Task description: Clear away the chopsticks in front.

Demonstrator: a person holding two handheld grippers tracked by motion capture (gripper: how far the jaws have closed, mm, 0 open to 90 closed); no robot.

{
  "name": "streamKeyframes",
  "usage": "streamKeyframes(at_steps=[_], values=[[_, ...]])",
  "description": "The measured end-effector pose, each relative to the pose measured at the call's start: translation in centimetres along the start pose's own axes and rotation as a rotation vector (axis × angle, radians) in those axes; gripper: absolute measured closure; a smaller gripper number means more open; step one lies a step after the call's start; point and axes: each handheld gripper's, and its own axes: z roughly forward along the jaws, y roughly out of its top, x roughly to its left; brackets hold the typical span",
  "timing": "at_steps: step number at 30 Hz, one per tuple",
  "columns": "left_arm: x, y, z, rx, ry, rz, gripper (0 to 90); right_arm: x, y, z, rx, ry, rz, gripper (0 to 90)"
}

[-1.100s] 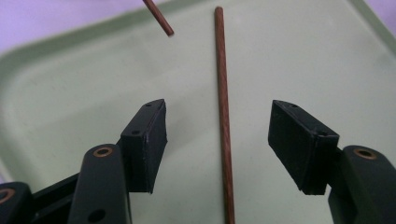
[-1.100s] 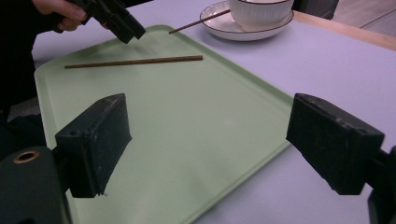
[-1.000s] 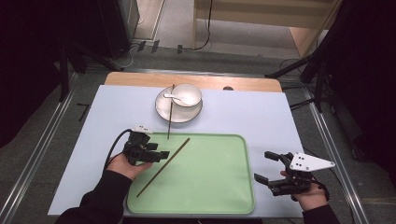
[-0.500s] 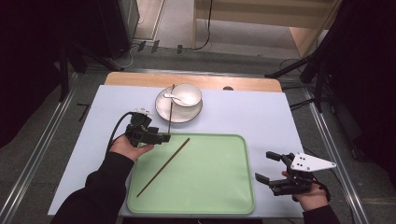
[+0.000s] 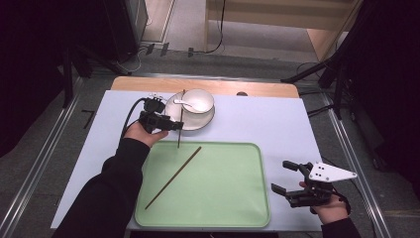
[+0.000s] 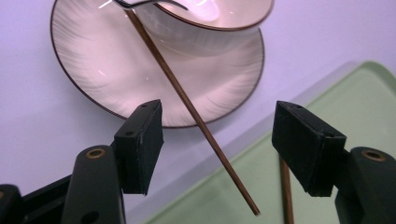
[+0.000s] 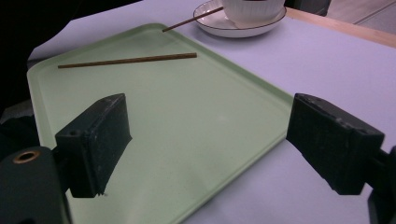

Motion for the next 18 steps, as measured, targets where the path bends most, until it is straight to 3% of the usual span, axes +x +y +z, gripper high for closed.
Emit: streamKeyframes(at_steps=[5, 8, 18], values=[[0.7, 1.1, 1.3, 0.012, 0.045, -0.016, 34.6, 0.0, 0.0, 0.0, -0.001, 0.001, 0.000, 14.1], [1.0, 1.4, 1.9, -0.009, 0.042, -0.031, 35.3, 0.0, 0.0, 0.0, 0.000, 0.002, -0.003, 14.1], [1.3, 2.0, 4.6, 0.040, 0.106, -0.047, 44.4, 0.0, 0.0, 0.0, -0.001, -0.002, 0.000, 14.1]])
